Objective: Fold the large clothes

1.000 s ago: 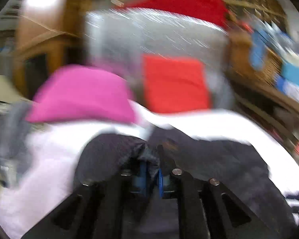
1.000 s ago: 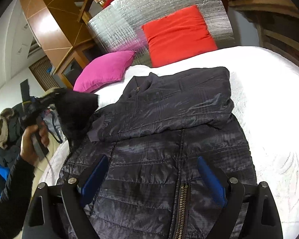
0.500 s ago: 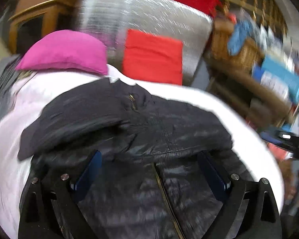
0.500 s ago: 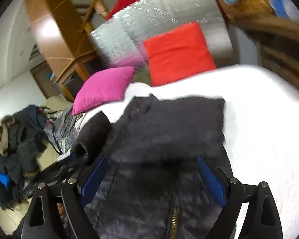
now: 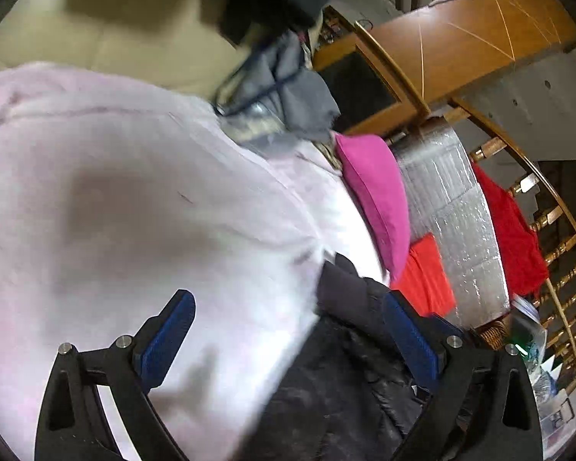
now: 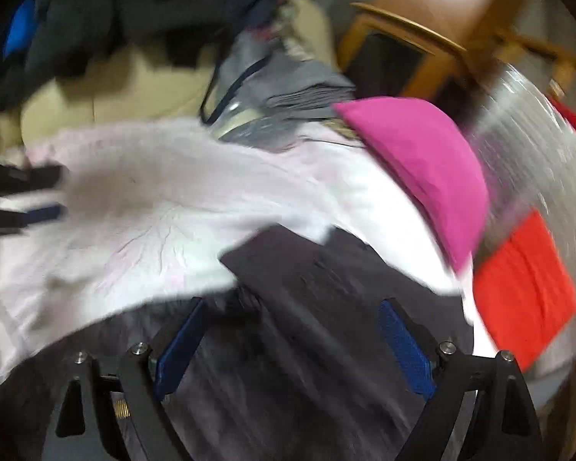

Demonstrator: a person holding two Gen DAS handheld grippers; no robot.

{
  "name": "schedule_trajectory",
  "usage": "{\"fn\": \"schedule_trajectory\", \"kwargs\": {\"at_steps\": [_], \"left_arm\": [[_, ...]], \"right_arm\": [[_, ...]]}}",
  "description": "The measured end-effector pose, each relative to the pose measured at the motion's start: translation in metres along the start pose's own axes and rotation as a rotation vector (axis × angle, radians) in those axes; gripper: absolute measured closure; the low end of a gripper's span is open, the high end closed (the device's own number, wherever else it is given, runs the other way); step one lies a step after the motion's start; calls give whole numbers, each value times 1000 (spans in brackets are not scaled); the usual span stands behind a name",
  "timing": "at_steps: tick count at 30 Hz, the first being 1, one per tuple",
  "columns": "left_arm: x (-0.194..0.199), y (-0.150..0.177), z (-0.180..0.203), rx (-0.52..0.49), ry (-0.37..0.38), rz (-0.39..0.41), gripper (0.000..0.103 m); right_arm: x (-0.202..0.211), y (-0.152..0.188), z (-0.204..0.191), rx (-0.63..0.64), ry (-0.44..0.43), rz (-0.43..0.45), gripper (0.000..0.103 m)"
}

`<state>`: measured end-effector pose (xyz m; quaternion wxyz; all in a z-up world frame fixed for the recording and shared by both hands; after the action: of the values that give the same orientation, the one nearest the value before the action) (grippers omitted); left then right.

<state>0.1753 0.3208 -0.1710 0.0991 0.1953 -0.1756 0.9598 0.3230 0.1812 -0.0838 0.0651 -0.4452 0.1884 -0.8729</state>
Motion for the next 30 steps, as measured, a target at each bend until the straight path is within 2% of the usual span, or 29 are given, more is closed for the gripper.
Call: {"fn": "schedule_trajectory", "kwargs": {"at_steps": [1, 3, 4, 5, 6, 7, 9, 10, 13, 15, 18, 21, 25, 27, 28, 30], "left_arm": [[4, -2, -5, -4, -6, 4, 5], [15, -8, -18, 6, -14, 8, 5], [18, -10, -27, 25, -16, 11, 5], [21, -11, -32, 37, -15, 13, 5], [21, -12, -37, 44, -16, 15, 5], [18, -11, -42, 49, -20, 13, 5], [15, -10, -46, 58, -20, 0, 5], [14, -9, -47, 61, -17, -5, 5], [10, -5, -40, 47, -8, -24, 5], [6, -1, -29, 22, 8, -42, 5], [-3, 7, -5, -16, 33, -74, 5], [-24, 23, 33, -44, 96, -146, 5], [-61, 59, 85, -43, 207, -294, 5], [-83, 79, 109, -62, 215, -347, 5], [-100, 90, 121, -66, 217, -382, 5], [-126, 105, 129, -30, 181, -441, 5]], "right_arm": [[-11, -5, -7, 16, -7, -21, 17], [-48, -15, -26, 90, 41, -111, 24], [-65, -15, -31, 123, 57, -165, 39], [-73, -14, -34, 132, 62, -195, 60], [-84, -12, -35, 141, 79, -239, 67], [-92, -9, -33, 142, 92, -281, 67], [-94, -3, -23, 98, 100, -303, 77], [-87, -2, -17, 60, 94, -288, 90], [-53, -3, 12, -60, 85, -188, 93], [-26, 3, 44, -190, 74, -112, 93], [22, 31, 103, -434, 70, 6, 93], [66, 77, 150, -651, 56, 104, 93], [114, 154, 197, -921, 42, 215, 93], [128, 194, 216, -1042, 46, 259, 93], [134, 202, 222, -1081, 46, 271, 93], [140, 252, 233, -1216, 43, 301, 93]]}}
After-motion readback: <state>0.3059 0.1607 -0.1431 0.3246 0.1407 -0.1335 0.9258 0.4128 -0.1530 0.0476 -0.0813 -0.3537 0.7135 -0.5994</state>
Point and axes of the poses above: each gripper's, at about its wrist camera, not at the fingertips, and x roughly against the way its jaws point, z to its right, y to its underside, the point moved 5 cm from there along -x, roughly the way its jaws point, and after that the axes turned 10 degrees about x, right-handed, at the moved point
